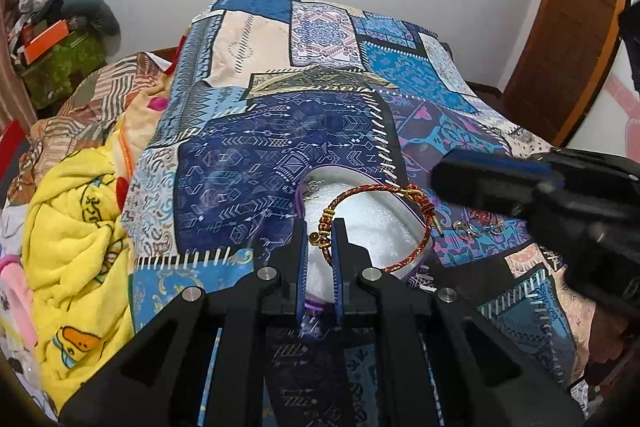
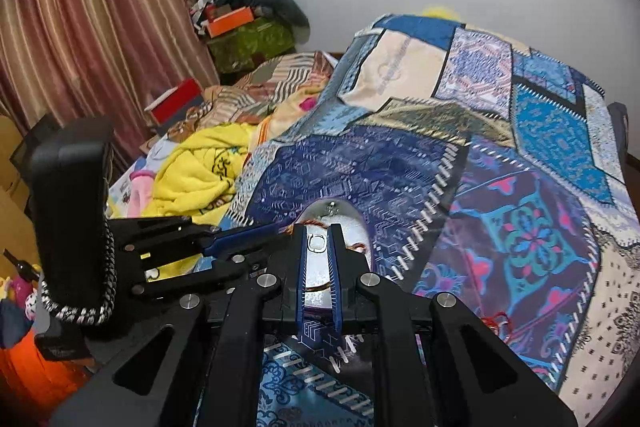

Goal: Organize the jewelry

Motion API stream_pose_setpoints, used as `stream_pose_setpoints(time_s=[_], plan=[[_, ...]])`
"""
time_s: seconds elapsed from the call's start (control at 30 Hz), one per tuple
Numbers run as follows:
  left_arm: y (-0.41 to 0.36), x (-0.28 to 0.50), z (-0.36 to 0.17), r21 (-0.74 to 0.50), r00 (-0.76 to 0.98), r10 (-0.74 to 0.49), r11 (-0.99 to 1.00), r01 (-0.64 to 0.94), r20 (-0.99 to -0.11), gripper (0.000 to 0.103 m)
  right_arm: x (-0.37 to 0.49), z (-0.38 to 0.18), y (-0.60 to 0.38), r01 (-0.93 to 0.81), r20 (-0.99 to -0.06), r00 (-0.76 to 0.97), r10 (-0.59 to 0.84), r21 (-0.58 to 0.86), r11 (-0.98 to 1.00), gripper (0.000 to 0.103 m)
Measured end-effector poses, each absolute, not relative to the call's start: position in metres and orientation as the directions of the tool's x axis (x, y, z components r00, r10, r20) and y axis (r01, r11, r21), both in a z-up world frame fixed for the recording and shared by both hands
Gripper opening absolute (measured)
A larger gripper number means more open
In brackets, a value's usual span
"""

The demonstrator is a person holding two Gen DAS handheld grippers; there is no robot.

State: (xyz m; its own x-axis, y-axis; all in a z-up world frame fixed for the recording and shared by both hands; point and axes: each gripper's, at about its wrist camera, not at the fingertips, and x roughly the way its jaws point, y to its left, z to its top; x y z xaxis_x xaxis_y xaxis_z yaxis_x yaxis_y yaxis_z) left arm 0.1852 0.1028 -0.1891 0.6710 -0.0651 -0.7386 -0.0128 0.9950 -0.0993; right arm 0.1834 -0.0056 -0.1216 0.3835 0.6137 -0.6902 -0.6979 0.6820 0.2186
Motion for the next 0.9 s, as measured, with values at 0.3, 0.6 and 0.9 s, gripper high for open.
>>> stream_pose_setpoints(time_s=[0.3,0.6,0.9], plan=[[0.109,0.185,-0.193,-0.101,0.675,-0.081,0.995,0.009,-0.733,0.01,0.192,-0.142,0.005,-0.707,-0.732,0.323,0.599,0.234,0.667,0.009],[0.128,0.174,-0.176,-0.104,0.713,-0.038,0.993,-0.049,-0.7,0.018,0.19,-0.144,0.009,-0.727,-0.754,0.276,0.597,0.242,0.643,0.016],[0.132,0.164,-0.157,-0.09,0.74,-0.005,0.993,-0.076,-0.672,0.028,0.191,-0.11,-0.032,-0.663,-0.712,0.415,0.566,0.19,0.724,0.019]])
